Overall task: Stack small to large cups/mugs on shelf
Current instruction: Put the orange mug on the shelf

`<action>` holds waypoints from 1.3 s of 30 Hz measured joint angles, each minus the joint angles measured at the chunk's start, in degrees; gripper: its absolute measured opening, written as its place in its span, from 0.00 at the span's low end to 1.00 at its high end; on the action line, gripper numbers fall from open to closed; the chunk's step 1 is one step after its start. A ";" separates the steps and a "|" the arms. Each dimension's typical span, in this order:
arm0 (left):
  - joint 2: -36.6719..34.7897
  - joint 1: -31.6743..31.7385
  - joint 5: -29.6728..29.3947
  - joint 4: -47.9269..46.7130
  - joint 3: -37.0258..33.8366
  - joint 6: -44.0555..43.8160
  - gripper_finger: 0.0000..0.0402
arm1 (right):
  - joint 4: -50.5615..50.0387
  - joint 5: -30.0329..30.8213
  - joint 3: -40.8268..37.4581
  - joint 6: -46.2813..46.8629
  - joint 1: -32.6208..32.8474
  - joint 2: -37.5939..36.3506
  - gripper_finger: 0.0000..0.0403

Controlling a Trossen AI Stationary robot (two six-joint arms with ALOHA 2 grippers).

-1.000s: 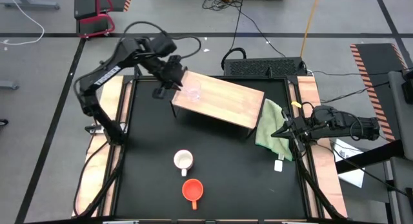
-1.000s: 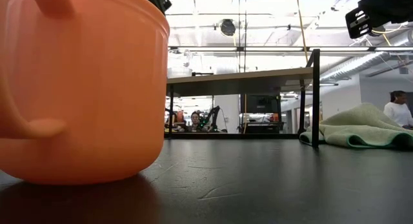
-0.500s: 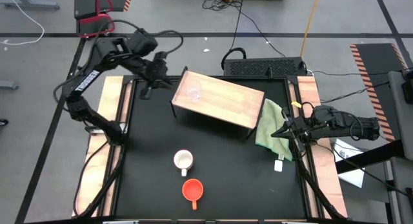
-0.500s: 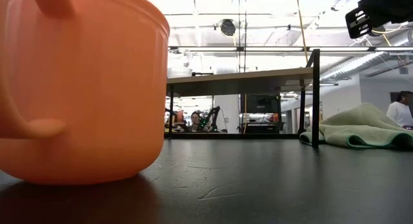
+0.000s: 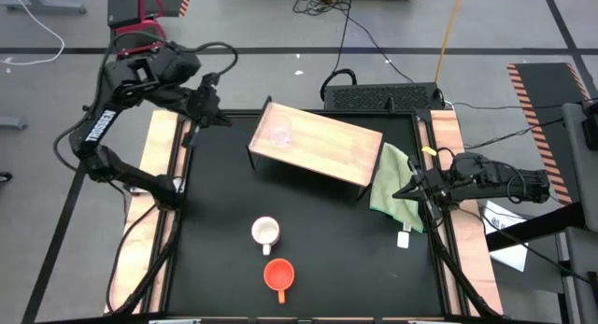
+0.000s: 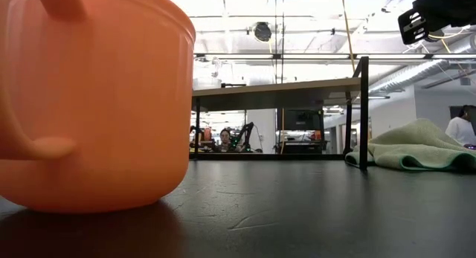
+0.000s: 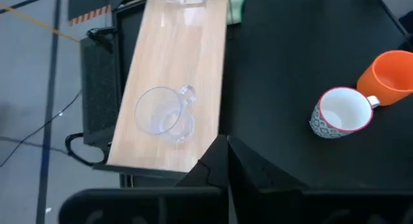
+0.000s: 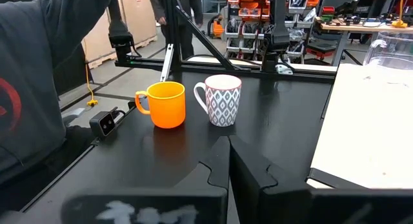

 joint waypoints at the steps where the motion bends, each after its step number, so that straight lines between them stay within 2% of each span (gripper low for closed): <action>1: -0.43 0.00 -0.28 0.01 0.00 -0.40 0.00 | 0.00 0.01 0.00 -0.01 -0.01 0.00 0.00; 6: -3.83 -0.02 -1.88 1.69 -3.52 -0.58 0.00 | 0.00 0.00 0.00 -0.01 0.00 0.00 0.00; 12: -11.00 0.02 -8.89 7.75 -15.09 -4.37 0.00 | 0.00 0.00 0.00 0.00 -0.01 0.00 0.00; 20: -21.38 0.00 -8.38 16.21 -28.14 -8.21 0.00 | 0.00 0.01 0.00 0.00 -0.01 0.00 0.00; 33: -38.49 0.00 -8.16 37.24 -48.89 -23.91 0.00 | 0.00 0.00 0.00 0.00 0.00 0.00 0.00; 39: -45.78 0.00 -8.23 43.23 -57.50 -28.83 0.00 | 0.00 0.01 0.00 -0.01 -0.01 0.00 0.00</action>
